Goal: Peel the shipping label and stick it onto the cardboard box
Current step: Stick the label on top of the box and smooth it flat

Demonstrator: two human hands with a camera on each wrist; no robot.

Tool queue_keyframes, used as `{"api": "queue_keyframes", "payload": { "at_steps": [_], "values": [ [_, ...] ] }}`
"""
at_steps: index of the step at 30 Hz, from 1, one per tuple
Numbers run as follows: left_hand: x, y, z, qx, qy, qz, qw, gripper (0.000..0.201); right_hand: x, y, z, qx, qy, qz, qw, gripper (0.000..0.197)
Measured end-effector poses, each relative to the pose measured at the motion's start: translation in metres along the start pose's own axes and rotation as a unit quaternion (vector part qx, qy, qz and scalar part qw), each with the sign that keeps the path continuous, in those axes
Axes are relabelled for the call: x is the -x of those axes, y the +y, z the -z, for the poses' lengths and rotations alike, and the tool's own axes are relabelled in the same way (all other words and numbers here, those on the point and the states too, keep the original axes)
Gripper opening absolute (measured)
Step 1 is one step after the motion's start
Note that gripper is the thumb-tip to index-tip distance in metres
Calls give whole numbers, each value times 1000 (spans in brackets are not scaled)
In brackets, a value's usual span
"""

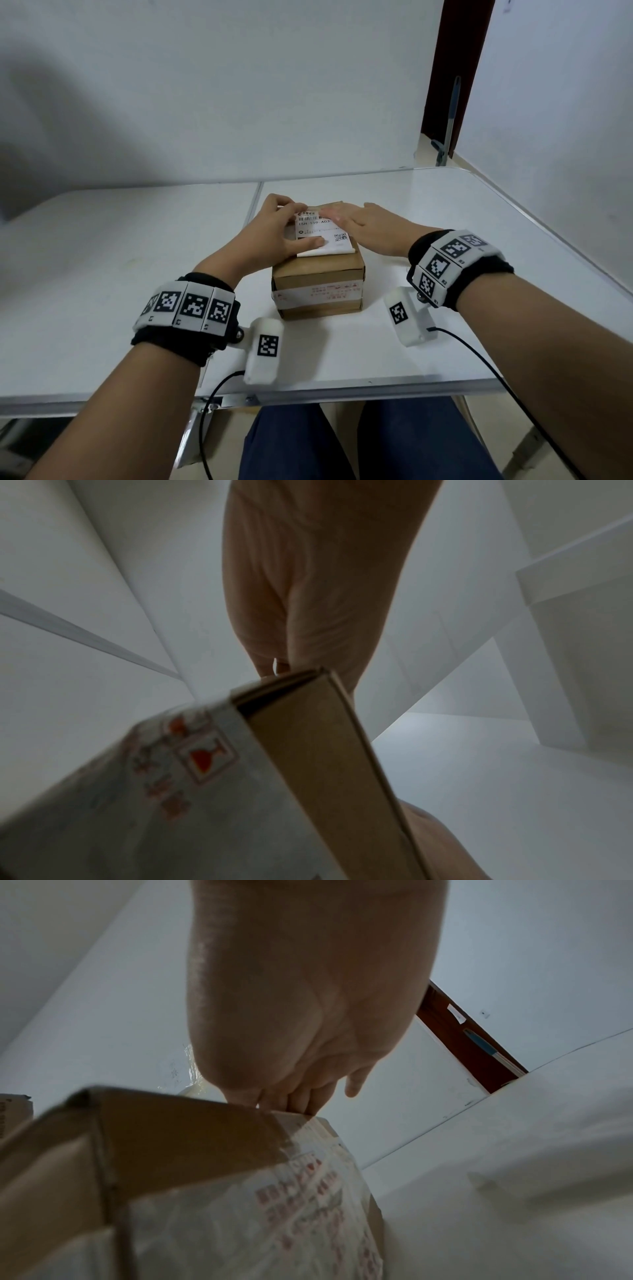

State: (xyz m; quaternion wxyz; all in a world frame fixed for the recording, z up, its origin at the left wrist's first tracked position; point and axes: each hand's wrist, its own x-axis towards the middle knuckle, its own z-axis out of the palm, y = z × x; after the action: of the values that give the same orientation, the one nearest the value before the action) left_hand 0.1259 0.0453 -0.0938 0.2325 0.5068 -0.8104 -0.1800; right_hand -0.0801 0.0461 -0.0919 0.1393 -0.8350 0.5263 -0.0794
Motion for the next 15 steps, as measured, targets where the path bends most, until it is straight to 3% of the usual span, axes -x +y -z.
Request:
{"api": "queue_keyframes", "payload": {
  "at_steps": [15],
  "values": [
    [3, 5, 3, 7, -19, 20, 1000, 75, 14, 5, -2, -46, 19, -16, 999, 49]
  ]
}}
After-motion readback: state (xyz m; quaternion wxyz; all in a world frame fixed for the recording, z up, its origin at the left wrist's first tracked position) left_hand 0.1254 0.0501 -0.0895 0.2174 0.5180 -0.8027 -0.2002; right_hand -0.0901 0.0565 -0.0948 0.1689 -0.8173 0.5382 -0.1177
